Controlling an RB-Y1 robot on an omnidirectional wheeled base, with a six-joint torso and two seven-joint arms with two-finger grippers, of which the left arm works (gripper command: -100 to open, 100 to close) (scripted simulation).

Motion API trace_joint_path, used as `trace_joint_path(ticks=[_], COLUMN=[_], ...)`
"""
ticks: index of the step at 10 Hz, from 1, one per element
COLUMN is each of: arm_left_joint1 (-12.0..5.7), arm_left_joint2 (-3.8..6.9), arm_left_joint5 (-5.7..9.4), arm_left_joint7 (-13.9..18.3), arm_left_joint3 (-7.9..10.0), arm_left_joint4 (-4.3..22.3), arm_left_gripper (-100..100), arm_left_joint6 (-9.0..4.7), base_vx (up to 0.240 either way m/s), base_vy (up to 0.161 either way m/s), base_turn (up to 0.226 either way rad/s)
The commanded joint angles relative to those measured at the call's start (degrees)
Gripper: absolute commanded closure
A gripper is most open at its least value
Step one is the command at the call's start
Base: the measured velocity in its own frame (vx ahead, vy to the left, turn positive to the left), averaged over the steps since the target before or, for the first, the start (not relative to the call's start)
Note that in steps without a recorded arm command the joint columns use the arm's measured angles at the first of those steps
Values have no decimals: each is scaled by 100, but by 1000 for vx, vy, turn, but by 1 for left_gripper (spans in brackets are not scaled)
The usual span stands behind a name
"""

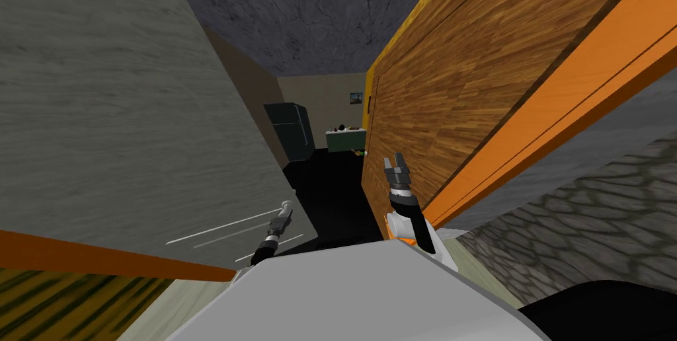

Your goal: Push the door open

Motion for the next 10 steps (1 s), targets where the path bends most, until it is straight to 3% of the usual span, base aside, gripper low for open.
trace_joint_path(ticks=[1,2,3,5,6,8,9,10], arm_left_joint1=[57,28,28,-29,-29,-89,-43,-52], arm_left_joint2=[4,2,2,-2,-2,-5,-63,-66], arm_left_joint5=[-87,-195,-195,-413,-413,-638,-511,-475], arm_left_joint7=[-24,-69,-69,-158,-158,-250,-47,37], arm_left_joint3=[60,137,137,291,291,449,339,326], arm_left_joint4=[-22,3,3,55,55,108,26,32], arm_left_gripper=[100,100,100,100,100,100,-100,-100], arm_left_joint6=[184,290,290,503,503,724,636,629], base_vx=[13,7,4,6,12,6,-2,-18], base_vy=[38,27,26,26,31,50,44,7], base_turn=[-76,-65,-53,-142,-47,-96,-37,8])
